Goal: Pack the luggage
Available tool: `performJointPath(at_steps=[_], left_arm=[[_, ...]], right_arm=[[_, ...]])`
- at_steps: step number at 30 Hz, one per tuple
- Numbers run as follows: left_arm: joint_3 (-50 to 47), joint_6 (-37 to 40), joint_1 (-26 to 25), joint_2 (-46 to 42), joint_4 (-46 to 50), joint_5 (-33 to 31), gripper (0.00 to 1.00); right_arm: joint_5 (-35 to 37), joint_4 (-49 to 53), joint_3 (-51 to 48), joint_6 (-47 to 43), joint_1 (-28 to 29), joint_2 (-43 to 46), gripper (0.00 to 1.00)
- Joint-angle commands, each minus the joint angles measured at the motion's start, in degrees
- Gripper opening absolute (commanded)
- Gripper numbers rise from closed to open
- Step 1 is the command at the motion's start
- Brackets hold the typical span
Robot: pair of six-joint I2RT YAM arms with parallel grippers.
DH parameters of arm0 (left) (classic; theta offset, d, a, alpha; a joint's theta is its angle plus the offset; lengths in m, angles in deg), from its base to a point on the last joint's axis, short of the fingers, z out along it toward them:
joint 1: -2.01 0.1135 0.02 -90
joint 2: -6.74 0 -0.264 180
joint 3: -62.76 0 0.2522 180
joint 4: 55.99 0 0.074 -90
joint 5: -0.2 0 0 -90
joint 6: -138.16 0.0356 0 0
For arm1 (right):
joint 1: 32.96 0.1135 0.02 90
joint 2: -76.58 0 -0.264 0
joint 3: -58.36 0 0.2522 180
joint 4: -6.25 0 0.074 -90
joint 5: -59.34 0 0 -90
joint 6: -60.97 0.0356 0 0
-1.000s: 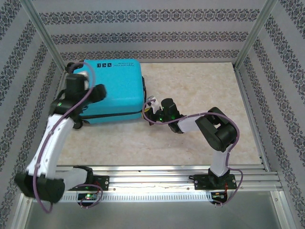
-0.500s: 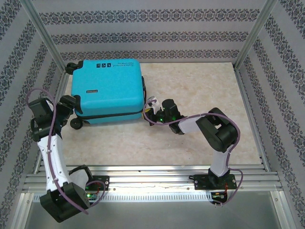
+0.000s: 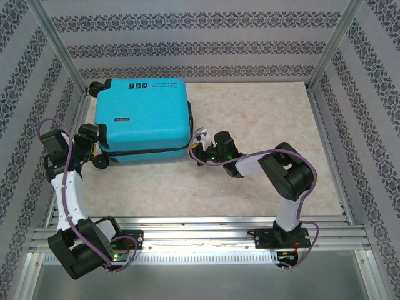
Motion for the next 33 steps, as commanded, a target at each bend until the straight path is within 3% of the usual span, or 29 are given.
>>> performJointPath(at_steps=[1,18,22,27,31,33], left_arm=[[-0.28,1.10,1.90,1.56,-3.06,-1.79,0.77],[0.12,-1.75,2.17,11.00,-15.68,5.72,0.61],[-0.58,-2.76,1.06,11.66,-18.13,6.27,0.49],[-1.89,-7.38,0.32,12.67,-23.74,7.69,0.22],[-4.53,-18.52,0.31,14.74,-35.18,10.24,0.00],[-6.46,-26.90,0.32,17.57,-45.99,12.13,0.00]], right_arm=[[-1.32,-1.87,-1.21,0.39,0.17,2.61,0.00],[-2.24,-3.10,-1.05,1.90,0.35,1.83,0.00],[-2.38,-3.19,-0.92,2.43,0.41,1.82,0.00],[-2.17,-3.19,-0.96,3.07,0.44,2.00,0.00],[-2.24,-3.70,-1.23,4.35,0.20,2.25,0.00],[-2.46,-4.22,-1.31,5.01,0.09,2.44,0.00]])
